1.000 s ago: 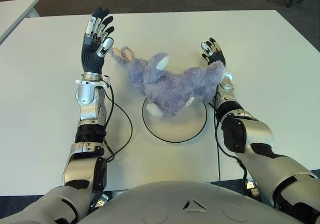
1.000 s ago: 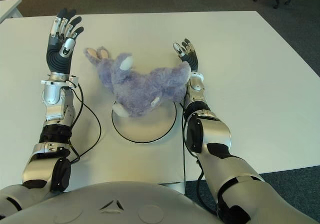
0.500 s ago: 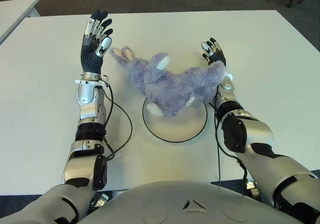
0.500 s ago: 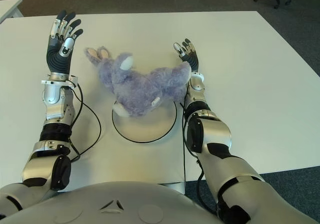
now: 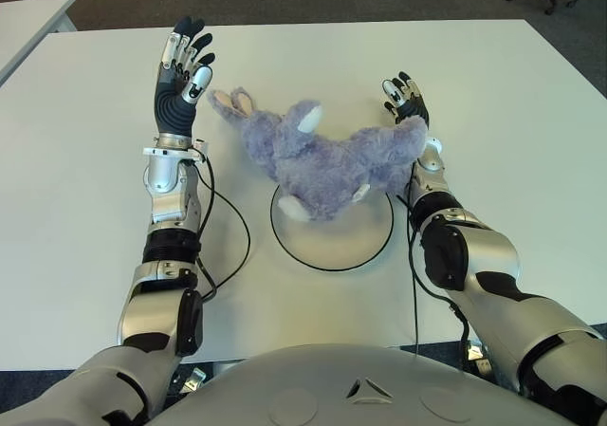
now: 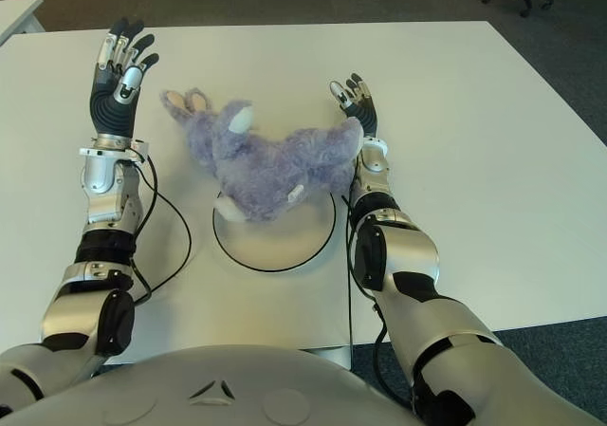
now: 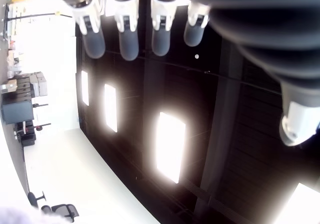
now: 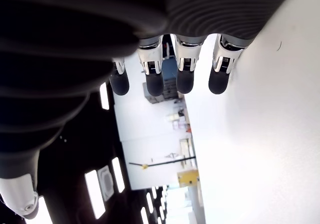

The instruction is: Put the doll into the plate.

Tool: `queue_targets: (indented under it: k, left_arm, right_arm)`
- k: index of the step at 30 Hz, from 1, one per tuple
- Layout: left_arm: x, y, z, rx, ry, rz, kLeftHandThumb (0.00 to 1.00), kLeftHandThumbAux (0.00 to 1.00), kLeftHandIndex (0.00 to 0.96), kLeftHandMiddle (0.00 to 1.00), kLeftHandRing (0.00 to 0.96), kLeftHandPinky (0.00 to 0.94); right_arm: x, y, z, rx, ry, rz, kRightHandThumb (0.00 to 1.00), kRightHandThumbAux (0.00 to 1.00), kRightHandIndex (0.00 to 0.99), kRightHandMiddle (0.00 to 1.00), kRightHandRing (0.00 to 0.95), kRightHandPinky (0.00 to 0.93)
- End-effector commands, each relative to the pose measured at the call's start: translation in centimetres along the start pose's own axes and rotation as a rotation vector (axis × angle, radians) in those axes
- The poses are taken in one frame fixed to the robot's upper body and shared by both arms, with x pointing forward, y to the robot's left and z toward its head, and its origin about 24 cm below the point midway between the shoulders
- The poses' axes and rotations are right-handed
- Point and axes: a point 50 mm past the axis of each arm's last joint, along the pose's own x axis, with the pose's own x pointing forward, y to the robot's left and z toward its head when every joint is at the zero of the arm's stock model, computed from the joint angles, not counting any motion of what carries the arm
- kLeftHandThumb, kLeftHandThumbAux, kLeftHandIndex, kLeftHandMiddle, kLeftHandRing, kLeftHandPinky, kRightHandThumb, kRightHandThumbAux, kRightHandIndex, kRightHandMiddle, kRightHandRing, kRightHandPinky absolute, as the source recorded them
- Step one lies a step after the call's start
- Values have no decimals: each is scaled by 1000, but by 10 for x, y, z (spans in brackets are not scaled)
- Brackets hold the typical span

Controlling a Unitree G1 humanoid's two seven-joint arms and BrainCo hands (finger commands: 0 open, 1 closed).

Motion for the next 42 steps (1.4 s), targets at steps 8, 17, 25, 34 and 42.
queue_targets:
  k: [8,17,25,34,42]
  left_arm:
    - [0,6,-7,10,55,16,71,477,0,90,104,131]
    - [1,7,-13,19,78,21,91,501,0,85,111,155]
    - [1,8,-17,30,93,25,78,494,0,72,99,128]
    - [1,8,-21,26,114,32,75,496,0,90,128,186]
    - [1,7,-25,12,129,38,89,517,0,112,150,185]
  right_arm:
    - [-20,-8,-41,23,167,-35,79,589,29,57,51,62]
    - [-20,-8,-41,20,167,-36,78,593,29,54,48,60]
    - [-20,-8,-41,18,165,-34,77,596,27,54,47,57]
    - [-20,-8,-40,15,162,-34,77,594,26,51,47,61]
    - [-20,-8,-40,9,161,-33,68,597,27,52,47,62]
